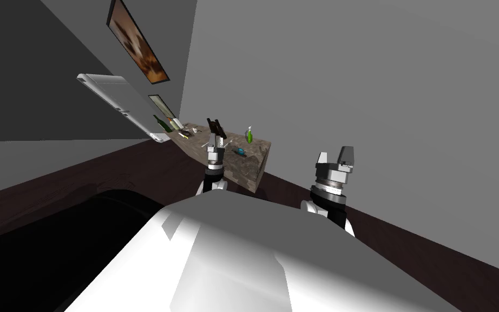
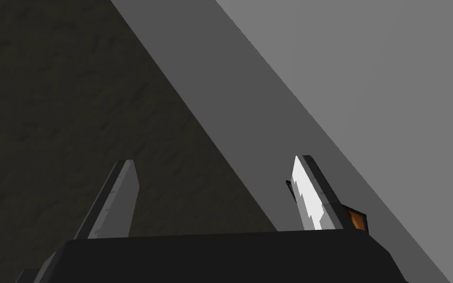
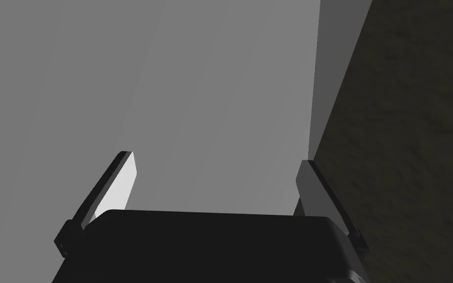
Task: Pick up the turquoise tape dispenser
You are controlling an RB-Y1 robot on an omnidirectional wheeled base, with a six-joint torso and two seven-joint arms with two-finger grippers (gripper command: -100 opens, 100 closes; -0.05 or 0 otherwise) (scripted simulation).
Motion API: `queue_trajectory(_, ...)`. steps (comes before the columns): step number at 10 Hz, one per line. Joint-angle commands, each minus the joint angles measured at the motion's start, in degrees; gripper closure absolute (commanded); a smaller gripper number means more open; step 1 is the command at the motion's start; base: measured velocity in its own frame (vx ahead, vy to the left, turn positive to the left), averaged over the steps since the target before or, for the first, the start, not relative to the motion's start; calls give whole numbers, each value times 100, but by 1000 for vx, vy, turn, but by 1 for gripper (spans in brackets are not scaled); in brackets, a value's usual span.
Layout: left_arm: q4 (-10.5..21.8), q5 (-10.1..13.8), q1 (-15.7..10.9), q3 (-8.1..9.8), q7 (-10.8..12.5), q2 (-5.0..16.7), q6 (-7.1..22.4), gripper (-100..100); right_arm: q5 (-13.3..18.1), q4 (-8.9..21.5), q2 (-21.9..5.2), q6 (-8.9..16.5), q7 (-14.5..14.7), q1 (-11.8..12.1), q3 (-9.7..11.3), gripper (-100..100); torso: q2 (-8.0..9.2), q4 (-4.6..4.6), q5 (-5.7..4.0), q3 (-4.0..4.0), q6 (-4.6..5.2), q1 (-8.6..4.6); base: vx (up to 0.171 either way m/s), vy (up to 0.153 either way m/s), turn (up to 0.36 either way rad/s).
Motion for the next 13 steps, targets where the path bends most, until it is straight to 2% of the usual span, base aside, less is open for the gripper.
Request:
queue_trajectory(1, 16, 43, -129, 76, 28, 240, 232, -100, 0, 0, 0, 0, 0, 0, 0, 0, 0, 0, 0, 0, 0, 0, -4, 16, 26)
queue_trajectory(4, 45, 143, -433, 254, 94, 540, 723, -100, 0, 0, 0, 0, 0, 0, 0, 0, 0, 0, 3, 0, 0, 14, -5, 31, 20)
queue_trajectory(5, 45, 143, -433, 254, 94, 540, 797, -100, 0, 0, 0, 0, 0, 0, 0, 0, 1, 0, 4, 0, 0, 16, -5, 26, 5)
queue_trajectory(6, 59, 187, -567, 331, 124, 623, 1005, -100, 0, 0, 0, 0, 0, 0, 0, 0, 1, 0, 3, 0, 0, 12, -5, 27, 15)
queue_trajectory(7, 59, 187, -567, 331, 124, 623, 1051, -100, 0, 0, 0, 0, 0, 0, 0, 0, 1, 0, 3, 0, 0, 12, -3, 23, 6)
queue_trajectory(8, 76, 234, -715, 417, 156, 697, 1260, -100, 0, 0, 0, 0, 0, 0, 0, 0, 0, 0, 3, 0, 0, 10, -3, 25, 13)
queue_trajectory(9, 76, 234, -715, 417, 156, 697, 1336, -100, 0, 0, 0, 0, 0, 0, 0, 0, 0, 0, 2, 0, 0, 11, -4, 22, 3)
queue_trajectory(10, 98, 285, -876, 510, 191, 763, 1543, -100, 0, 0, 0, 0, 0, 0, 0, 0, 0, 0, 2, 0, 0, 9, -5, 33, 10)
queue_trajectory(11, 98, 285, -876, 510, 191, 763, 1651, -100, 0, 0, 0, 0, 0, 0, 0, 0, 0, 0, 3, 0, 0, 13, -2, 28, 2)
queue_trajectory(12, 127, 340, -1050, 608, 229, 823, 1842, -100, 0, 0, 0, 0, 0, 0, 0, 0, 0, 0, 3, 0, 0, 11, 2, 30, 9)
queue_trajectory(13, 127, 340, -1050, 608, 229, 823, 1978, -100, 0, 0, 0, 0, 0, 0, 0, 0, -2, 0, 3, -1, 0, 12, 1, 26, 0)
